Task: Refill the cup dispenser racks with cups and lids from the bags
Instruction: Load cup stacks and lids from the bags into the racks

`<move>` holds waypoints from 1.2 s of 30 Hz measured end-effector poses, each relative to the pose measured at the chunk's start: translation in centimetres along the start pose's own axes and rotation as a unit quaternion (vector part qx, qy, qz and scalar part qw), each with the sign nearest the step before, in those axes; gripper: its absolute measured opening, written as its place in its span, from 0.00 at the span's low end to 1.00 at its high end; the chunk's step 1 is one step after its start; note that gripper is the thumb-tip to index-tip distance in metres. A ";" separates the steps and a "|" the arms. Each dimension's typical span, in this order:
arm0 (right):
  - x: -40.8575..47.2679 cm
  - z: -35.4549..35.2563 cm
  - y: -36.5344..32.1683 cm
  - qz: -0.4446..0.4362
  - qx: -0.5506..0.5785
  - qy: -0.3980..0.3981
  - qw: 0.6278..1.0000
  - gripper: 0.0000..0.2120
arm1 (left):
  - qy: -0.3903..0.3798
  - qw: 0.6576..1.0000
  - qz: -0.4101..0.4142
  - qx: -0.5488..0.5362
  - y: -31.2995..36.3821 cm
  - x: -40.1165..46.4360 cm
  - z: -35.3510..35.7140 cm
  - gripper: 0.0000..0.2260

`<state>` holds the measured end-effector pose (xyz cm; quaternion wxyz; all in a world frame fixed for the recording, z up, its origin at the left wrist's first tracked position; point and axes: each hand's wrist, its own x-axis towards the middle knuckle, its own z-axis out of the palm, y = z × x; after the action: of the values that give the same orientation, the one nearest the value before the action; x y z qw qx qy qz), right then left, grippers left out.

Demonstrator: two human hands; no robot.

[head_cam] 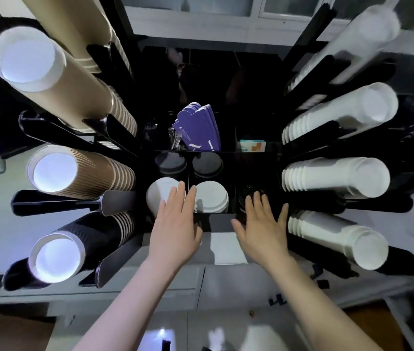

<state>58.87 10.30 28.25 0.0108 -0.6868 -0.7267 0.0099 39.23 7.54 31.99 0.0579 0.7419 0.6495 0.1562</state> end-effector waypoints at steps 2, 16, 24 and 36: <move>-0.4 0.2 0.3 -0.003 -0.013 -0.015 1.000 0.36 | -0.004 1.000 0.010 -0.010 0.2 -0.1 0.1 0.34; -1.7 -4.1 -0.9 -0.028 0.114 0.000 0.993 0.36 | -0.060 0.996 0.055 -0.031 1.4 -0.8 -1.1 0.33; -4.5 -13.5 0.7 -0.121 0.294 0.190 0.929 0.21 | 0.043 0.991 0.107 -0.069 6.4 0.3 -6.9 0.33; -5.6 -19.8 19.4 -0.145 0.391 0.338 0.844 0.14 | 0.231 0.948 0.154 -0.157 25.2 1.8 -7.4 0.28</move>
<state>79.17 5.84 47.45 0.5245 -0.4732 -0.7053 0.0592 61.03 4.72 46.51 -0.0032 0.7579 0.4904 0.4303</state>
